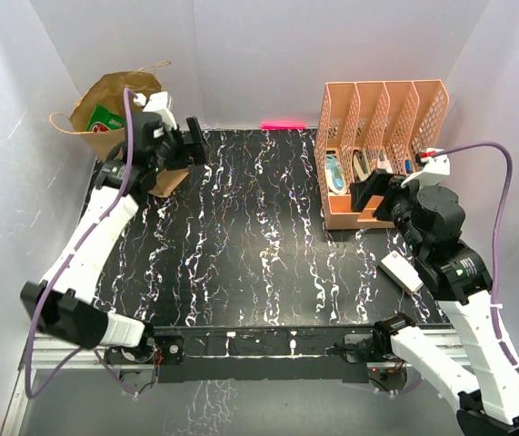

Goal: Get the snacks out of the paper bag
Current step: Move the paper bag to the center of the board.

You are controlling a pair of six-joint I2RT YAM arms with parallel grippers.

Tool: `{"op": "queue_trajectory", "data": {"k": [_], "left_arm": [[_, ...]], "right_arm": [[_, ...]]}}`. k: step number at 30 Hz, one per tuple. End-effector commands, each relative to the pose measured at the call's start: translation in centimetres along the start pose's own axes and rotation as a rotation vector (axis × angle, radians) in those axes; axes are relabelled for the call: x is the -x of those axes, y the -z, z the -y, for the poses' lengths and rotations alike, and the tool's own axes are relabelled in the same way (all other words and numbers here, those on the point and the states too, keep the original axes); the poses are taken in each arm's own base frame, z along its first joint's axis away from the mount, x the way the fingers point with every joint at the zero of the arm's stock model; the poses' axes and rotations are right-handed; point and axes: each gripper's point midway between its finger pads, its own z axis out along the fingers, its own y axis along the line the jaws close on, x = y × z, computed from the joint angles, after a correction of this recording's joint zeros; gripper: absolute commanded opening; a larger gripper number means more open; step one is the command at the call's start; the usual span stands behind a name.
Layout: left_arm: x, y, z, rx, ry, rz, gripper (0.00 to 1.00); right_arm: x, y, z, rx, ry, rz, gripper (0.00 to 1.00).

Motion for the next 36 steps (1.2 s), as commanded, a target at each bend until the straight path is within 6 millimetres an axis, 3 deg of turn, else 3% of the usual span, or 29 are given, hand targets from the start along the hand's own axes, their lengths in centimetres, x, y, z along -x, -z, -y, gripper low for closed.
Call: {"op": "queue_trajectory", "data": {"k": [1, 3, 6, 10, 15, 19, 22, 29, 32, 36], "left_arm": [[0.0, -0.7, 1.9, -0.064, 0.088, -0.145, 0.98], [1.3, -1.1, 1.7, -0.059, 0.111, -0.153, 0.98], [3.6, -1.2, -0.3, -0.001, 0.167, -0.132, 0.98], [6.9, 0.3, -5.6, 0.131, 0.312, -0.063, 0.98], [10.1, 4.1, -11.5, 0.326, 0.397, 0.090, 0.98], [10.8, 6.3, -16.8, 0.482, 0.526, 0.152, 0.98], [11.5, 6.7, -19.4, 0.492, 0.640, 0.186, 0.98], [12.8, 5.9, -22.4, 0.489, 0.815, 0.279, 0.98], [12.2, 5.7, -23.8, 0.547, 0.927, 0.336, 0.98], [11.5, 3.8, -24.6, 0.519, 1.018, 0.357, 0.94]], "right_arm": [[1.2, 1.3, 0.1, 0.018, 0.003, 0.077, 0.98], [1.2, 1.9, -0.1, 0.045, 0.005, 0.091, 0.98], [1.4, 2.9, -0.6, 0.090, 0.006, 0.120, 0.98], [1.7, 4.2, -1.2, 0.139, 0.008, 0.149, 0.98], [2.1, 5.2, -1.2, 0.156, 0.011, 0.182, 0.98], [2.3, 5.9, -0.9, 0.156, 0.036, 0.208, 0.98], [2.9, 6.3, -0.7, 0.144, 0.056, 0.231, 0.99], [3.5, 6.5, -0.4, 0.128, 0.075, 0.252, 0.98], [3.3, 6.4, -0.4, 0.132, 0.063, 0.251, 0.98], [3.1, 6.2, -0.4, 0.134, 0.060, 0.249, 0.98]]}}
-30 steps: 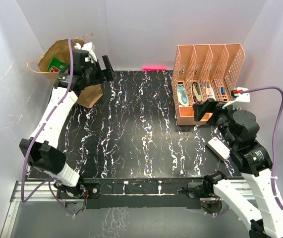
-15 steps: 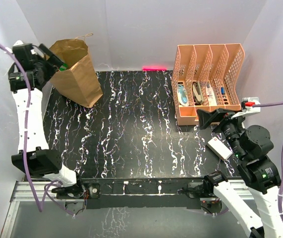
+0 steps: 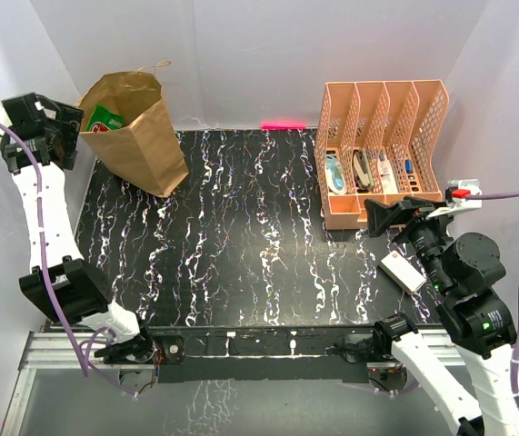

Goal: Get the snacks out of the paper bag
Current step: Move the paper bag to the center of the board.

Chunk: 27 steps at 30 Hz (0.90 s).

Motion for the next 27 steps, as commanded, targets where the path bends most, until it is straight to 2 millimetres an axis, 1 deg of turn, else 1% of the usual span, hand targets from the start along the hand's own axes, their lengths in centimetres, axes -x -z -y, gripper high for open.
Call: {"op": "queue_trajectory", "data": {"k": [1, 4, 7, 8, 11, 12, 13, 15, 19, 22, 27], "left_arm": [[0.1, -1.6, 0.7, -0.034, 0.144, 0.006, 0.92], [-0.4, -3.2, 1.1, -0.035, 0.147, -0.040, 0.85], [-0.7, -3.9, 1.3, -0.033, 0.152, -0.063, 0.73], [-0.7, -4.1, 1.1, -0.035, 0.153, -0.059, 0.70], [-0.4, -3.7, 1.3, -0.073, 0.147, -0.024, 0.62], [0.1, -3.1, 1.4, -0.086, 0.140, 0.000, 0.60], [0.3, -3.0, 1.1, -0.077, 0.138, 0.020, 0.60], [1.1, -2.1, 1.0, -0.082, 0.137, 0.069, 0.55], [2.2, -1.5, 0.8, -0.089, 0.138, 0.125, 0.46], [2.5, -1.5, 1.3, -0.115, 0.148, 0.135, 0.45], [1.6, -2.7, 1.2, -0.110, 0.183, 0.081, 0.47]], "right_arm": [[1.6, -0.1, -0.1, 0.002, -0.001, 0.074, 0.98], [1.9, -0.1, 0.0, -0.005, 0.003, 0.081, 0.98], [2.2, 0.1, 0.0, -0.008, 0.001, 0.087, 0.98], [2.1, 0.1, 0.1, -0.009, -0.001, 0.088, 0.98], [1.9, 0.1, 0.1, -0.013, -0.007, 0.085, 0.98], [1.9, 0.1, 0.1, -0.013, -0.010, 0.085, 0.98], [1.8, 0.1, 0.2, -0.015, -0.009, 0.083, 0.98], [1.8, 0.2, 0.3, -0.017, -0.009, 0.086, 0.98], [2.2, 0.3, 0.3, -0.022, -0.008, 0.095, 0.98], [2.7, 0.5, 0.3, -0.027, -0.009, 0.107, 0.98], [3.5, 0.9, 0.4, -0.031, -0.020, 0.133, 0.98]]}}
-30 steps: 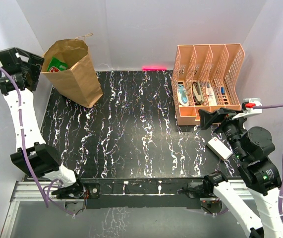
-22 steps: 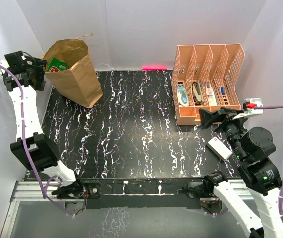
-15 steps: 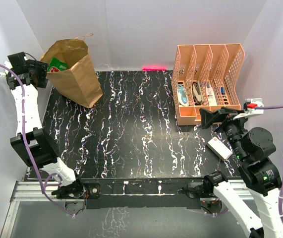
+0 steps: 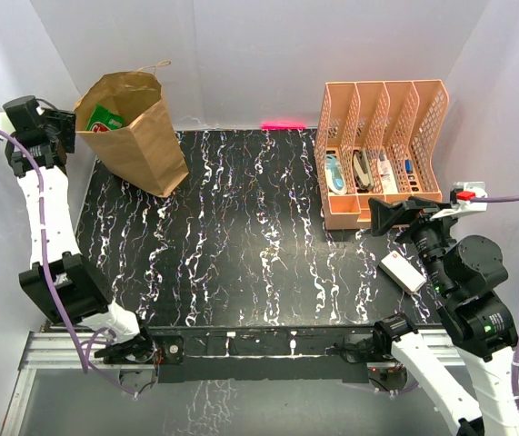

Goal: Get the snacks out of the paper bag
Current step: Move the paper bag to the center of the board.

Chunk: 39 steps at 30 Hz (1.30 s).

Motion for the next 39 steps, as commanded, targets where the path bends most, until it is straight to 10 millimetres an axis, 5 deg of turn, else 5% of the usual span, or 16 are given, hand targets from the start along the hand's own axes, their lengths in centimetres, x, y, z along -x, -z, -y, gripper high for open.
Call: {"op": "queue_trajectory", "data": {"k": [1, 15, 24, 28, 33, 39], "left_arm": [[0.2, 0.1, 0.4, -0.021, 0.040, -0.011, 0.48], [0.3, -1.5, -1.1, -0.028, 0.113, -0.041, 0.48], [-1.3, -2.6, 2.0, -0.189, 0.056, -0.179, 0.11], [-2.4, -2.0, 3.2, -0.268, 0.027, -0.250, 0.01], [-5.0, -0.7, 3.8, -0.336, 0.001, -0.365, 0.00], [-5.5, 2.3, 4.3, -0.383, -0.045, -0.393, 0.00]], "right_arm": [[3.0, 0.6, -0.2, -0.002, -0.022, 0.108, 0.99], [3.1, 0.8, 0.0, -0.012, -0.045, 0.121, 0.98], [2.2, 0.3, 0.0, -0.011, -0.057, 0.108, 0.98], [2.1, -0.2, 0.0, -0.009, -0.044, 0.098, 0.98], [1.2, -0.8, -0.6, 0.021, -0.064, 0.084, 0.98], [0.5, -1.8, -1.5, 0.058, -0.078, 0.040, 0.98]]}}
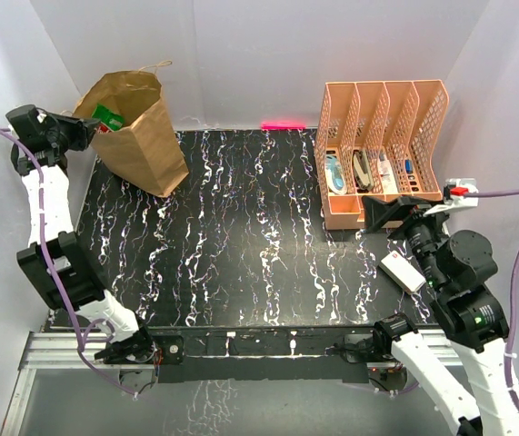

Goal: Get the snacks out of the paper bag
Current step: Move the paper bag to the center of the board.

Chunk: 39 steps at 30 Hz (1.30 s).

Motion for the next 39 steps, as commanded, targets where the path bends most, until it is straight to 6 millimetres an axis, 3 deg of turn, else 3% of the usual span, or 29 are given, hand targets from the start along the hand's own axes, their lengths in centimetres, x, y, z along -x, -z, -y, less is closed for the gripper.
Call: {"op": "queue_trajectory", "data": {"k": [1, 6, 12, 21, 30, 35, 39], "left_arm": [[-2.0, 4.2, 4.5, -0.140, -0.086, -0.053, 0.00], [-3.5, 6.5, 5.7, -0.181, -0.117, -0.097, 0.00], [-7.2, 8.5, 4.6, -0.165, -0.169, -0.160, 0.00], [-17.6, 11.9, 5.5, -0.215, -0.397, -0.400, 0.00], [-24.6, 17.4, 4.7, -0.322, -0.575, -0.566, 0.00], [-26.9, 21.1, 4.0, -0.386, -0.648, -0.629, 0.00], [-27.2, 24.6, 2.7, -0.406, -0.708, -0.616, 0.00]], "right_arm": [[1.2, -1.0, -1.2, 0.046, -0.030, 0.032, 0.98], [0.2, -2.1, -2.3, 0.097, -0.056, -0.013, 0.98], [-1.2, -3.7, -3.5, 0.143, -0.082, -0.080, 0.98], [-2.5, -5.0, -4.2, 0.167, -0.116, -0.147, 0.98], [-3.2, -6.2, -5.4, 0.210, -0.159, -0.190, 0.98], [-4.8, -7.6, -7.3, 0.298, -0.197, -0.276, 0.98], [-6.2, -8.7, -9.4, 0.402, -0.259, -0.338, 0.99]]}}
